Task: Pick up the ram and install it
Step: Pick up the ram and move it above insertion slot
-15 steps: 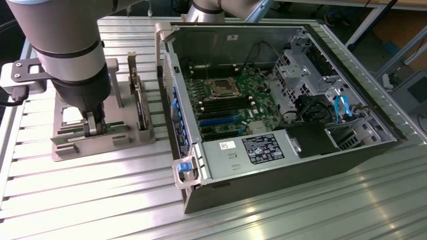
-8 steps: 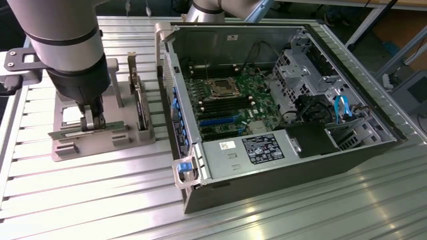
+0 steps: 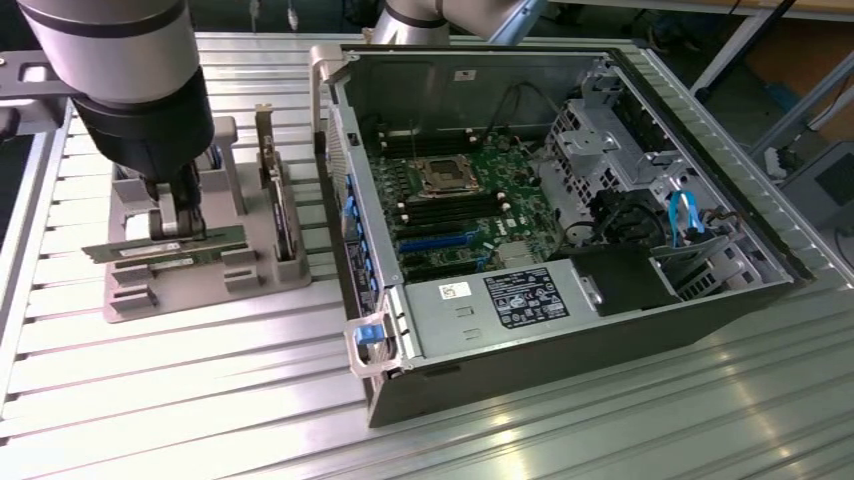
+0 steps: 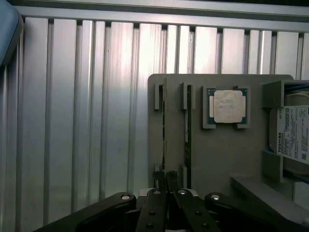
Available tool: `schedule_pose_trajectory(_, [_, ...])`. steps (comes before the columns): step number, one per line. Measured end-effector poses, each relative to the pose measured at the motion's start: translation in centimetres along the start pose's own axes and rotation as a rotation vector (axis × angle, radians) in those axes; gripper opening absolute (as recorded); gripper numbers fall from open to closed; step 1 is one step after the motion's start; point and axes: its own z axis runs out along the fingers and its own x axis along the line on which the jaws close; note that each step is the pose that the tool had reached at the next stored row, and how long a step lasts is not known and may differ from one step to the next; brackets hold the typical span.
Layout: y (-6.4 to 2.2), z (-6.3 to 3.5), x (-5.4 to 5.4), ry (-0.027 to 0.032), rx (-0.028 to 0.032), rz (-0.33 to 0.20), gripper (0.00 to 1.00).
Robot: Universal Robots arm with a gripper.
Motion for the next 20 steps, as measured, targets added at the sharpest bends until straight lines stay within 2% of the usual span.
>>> schedule_pose_trajectory(8, [-0.01,-3.2,-0.1,0.0101,-0.0003,0.008,0.12])
schedule_pose_trajectory(20, [0.0,-6.32,-0.1,0.0201,-0.0007,0.012,0.12])
